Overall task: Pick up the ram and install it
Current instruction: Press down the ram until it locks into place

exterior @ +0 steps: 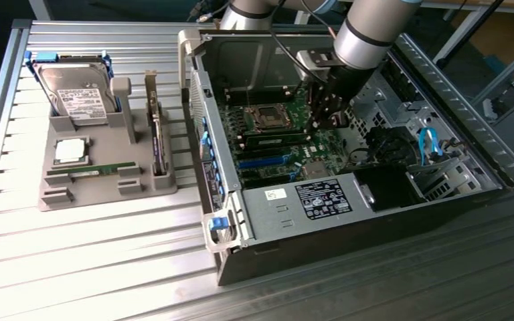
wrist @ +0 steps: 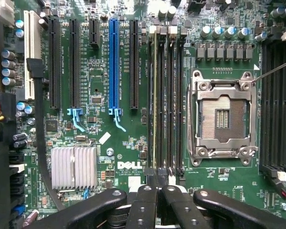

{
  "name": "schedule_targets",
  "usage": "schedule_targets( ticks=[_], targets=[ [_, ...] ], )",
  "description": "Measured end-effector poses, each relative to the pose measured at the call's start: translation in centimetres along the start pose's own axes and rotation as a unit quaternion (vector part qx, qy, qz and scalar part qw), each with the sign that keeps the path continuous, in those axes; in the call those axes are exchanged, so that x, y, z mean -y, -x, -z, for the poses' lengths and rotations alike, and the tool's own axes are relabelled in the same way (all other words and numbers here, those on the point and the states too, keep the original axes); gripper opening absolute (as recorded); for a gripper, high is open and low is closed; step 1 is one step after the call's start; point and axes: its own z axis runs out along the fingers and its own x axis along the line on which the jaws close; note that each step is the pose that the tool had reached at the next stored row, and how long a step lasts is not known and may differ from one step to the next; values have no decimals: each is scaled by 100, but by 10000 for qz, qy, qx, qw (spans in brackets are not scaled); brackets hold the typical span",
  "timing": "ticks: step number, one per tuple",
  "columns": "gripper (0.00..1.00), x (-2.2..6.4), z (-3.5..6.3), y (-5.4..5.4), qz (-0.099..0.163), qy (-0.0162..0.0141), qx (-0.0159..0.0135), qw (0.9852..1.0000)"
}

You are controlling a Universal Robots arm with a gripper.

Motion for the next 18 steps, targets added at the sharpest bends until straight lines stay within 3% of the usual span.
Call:
schedule_targets(
  ticks=[12,18],
  targets=[
    [11,-3,42,2,0,5,0,10000],
    [11,-396,30,4,0,5,0,10000]
  ],
)
